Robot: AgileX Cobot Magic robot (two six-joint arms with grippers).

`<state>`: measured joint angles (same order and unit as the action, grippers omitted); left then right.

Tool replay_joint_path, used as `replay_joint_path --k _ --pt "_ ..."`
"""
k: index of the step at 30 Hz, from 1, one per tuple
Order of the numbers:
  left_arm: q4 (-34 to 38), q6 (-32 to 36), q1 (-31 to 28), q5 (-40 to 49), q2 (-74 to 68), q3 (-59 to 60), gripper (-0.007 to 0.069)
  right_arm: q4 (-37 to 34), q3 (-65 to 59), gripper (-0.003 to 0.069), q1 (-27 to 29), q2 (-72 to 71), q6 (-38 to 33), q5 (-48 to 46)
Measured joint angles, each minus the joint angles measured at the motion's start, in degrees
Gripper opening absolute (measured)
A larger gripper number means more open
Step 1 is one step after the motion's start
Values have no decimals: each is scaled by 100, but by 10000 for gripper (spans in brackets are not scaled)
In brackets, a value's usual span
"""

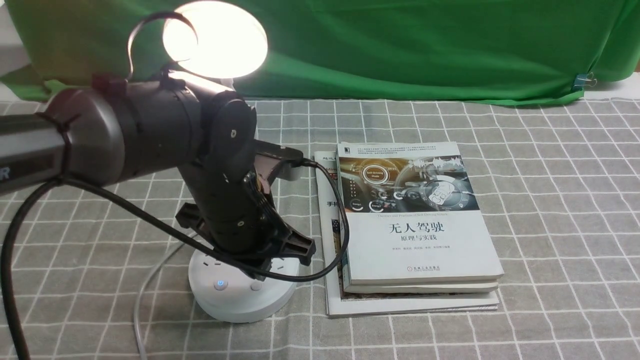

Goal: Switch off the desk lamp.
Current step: Use the left arm to press the button switch on the lamp holder

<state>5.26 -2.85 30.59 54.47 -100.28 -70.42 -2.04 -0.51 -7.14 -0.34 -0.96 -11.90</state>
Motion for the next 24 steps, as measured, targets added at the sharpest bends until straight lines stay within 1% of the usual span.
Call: replay_joint_path --k 7,16,24 --pt "0 0 0 -67 -25 0 19 0 0 36 0 0 0 0" --pt "0 -12 -28 -86 -575 -11 19 0 0 36 0 0 0 0" --pt "33 22 -34 -97 -575 -44 19 0 0 36 0 0 0 0"
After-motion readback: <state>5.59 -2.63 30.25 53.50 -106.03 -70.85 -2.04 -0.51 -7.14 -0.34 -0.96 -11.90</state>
